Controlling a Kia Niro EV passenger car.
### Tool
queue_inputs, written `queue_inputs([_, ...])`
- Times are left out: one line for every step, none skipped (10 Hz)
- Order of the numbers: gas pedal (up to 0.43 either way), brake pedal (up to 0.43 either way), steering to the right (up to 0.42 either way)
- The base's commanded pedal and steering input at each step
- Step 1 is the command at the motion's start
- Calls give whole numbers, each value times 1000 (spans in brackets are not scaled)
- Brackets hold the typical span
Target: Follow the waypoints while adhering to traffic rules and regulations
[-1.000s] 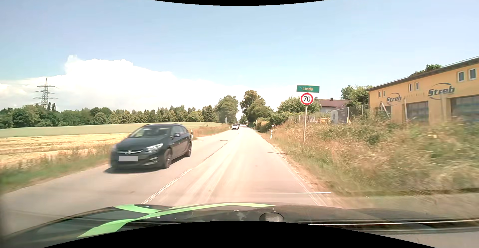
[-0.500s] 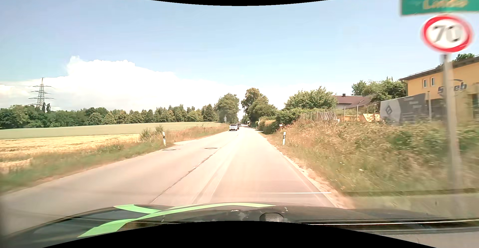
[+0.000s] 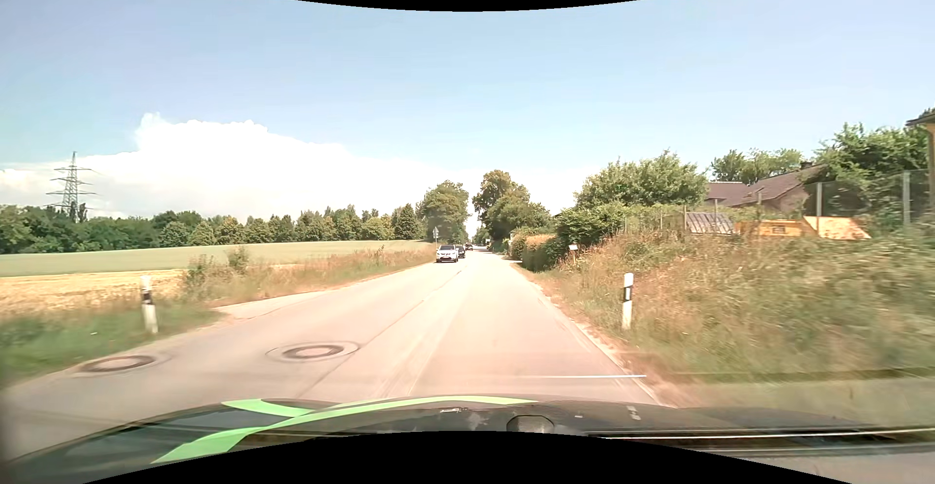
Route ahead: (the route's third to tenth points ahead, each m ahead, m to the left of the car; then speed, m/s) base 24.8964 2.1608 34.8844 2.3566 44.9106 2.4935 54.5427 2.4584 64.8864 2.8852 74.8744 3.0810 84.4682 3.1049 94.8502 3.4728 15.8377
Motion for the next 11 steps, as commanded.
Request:
queue_inputs([157,0,-6])
queue_inputs([169,0,-5])
queue_inputs([177,0,-6])
queue_inputs([189,0,-6])
queue_inputs([209,0,-5])
queue_inputs([220,0,-5])
queue_inputs([228,0,-5])
queue_inputs([228,0,-5])
queue_inputs([228,0,-5])
queue_inputs([228,0,-4])
queue_inputs([209,0,-4])
